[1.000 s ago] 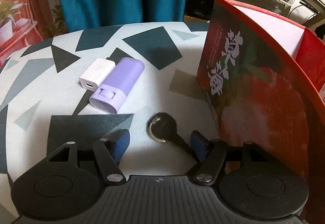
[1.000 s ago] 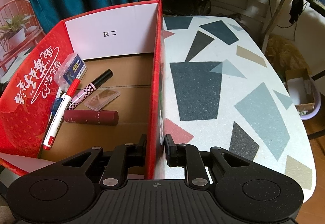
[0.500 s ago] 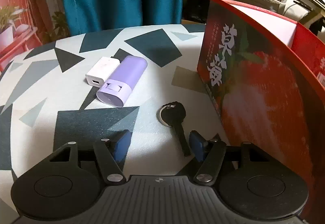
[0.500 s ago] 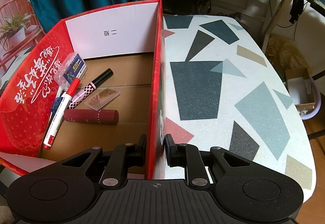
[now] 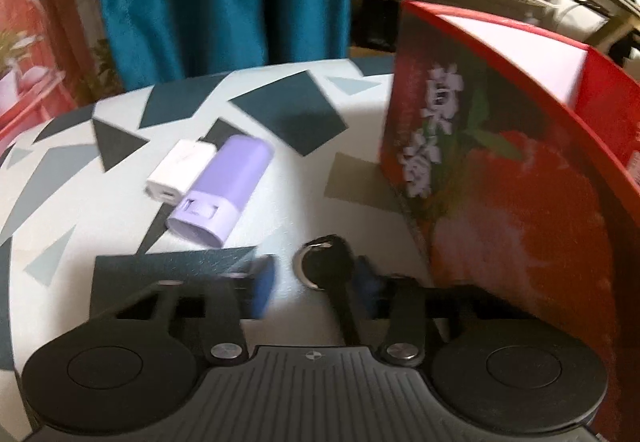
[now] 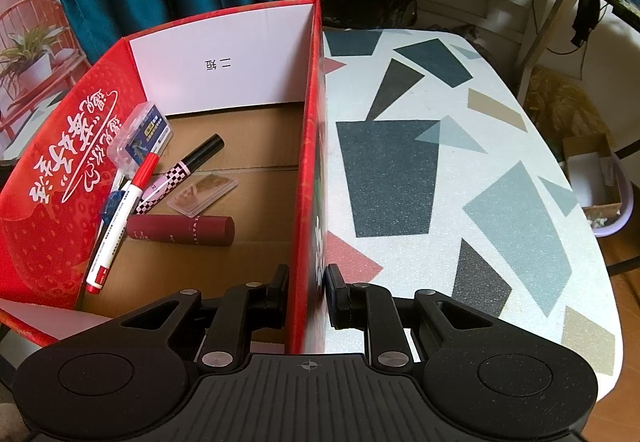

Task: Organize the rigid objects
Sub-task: 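Return the left tool to the black key and close on its blade, then lift the black key with the left gripper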

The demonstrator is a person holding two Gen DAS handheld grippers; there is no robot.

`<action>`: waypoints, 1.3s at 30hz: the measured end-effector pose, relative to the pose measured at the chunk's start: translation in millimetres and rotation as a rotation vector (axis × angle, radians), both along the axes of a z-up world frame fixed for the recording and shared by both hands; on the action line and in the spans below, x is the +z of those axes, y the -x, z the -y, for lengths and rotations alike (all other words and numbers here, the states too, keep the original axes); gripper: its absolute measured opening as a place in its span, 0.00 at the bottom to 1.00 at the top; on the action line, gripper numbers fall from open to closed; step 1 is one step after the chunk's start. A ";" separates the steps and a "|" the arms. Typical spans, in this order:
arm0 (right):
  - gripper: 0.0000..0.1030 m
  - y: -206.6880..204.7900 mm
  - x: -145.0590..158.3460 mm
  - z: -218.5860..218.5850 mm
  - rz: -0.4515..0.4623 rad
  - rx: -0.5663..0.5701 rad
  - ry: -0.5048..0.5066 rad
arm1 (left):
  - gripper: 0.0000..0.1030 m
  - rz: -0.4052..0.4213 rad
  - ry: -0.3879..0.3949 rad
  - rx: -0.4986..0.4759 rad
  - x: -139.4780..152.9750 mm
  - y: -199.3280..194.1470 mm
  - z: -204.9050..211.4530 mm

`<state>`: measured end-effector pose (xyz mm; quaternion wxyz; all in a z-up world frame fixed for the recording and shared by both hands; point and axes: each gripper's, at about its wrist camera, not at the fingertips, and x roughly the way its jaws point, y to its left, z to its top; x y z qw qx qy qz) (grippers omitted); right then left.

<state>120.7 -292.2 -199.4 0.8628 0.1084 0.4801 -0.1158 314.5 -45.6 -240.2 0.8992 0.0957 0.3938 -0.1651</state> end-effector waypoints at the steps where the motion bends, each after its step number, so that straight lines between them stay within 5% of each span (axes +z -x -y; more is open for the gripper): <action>1: 0.18 0.1 0.0 -0.1 0.001 0.000 0.000 | 0.31 -0.001 0.000 -0.011 0.2 1.9 -0.1; 15: 0.19 -0.3 0.4 0.1 0.003 -0.004 -0.003 | 0.26 0.030 0.004 -0.117 -1.7 49.9 -28.3; 21: 0.18 -0.3 0.0 0.4 0.002 -0.007 -0.002 | 0.09 0.026 0.043 -0.114 1.0 53.8 -37.7; 31: 0.18 -0.8 0.0 -0.1 0.002 -0.008 -0.003 | 0.09 0.028 0.046 -0.100 0.0 55.8 -36.3; 39: 0.19 -0.3 0.2 0.2 0.002 -0.009 -0.003 | 0.03 0.020 0.143 -0.054 12.5 56.9 -48.2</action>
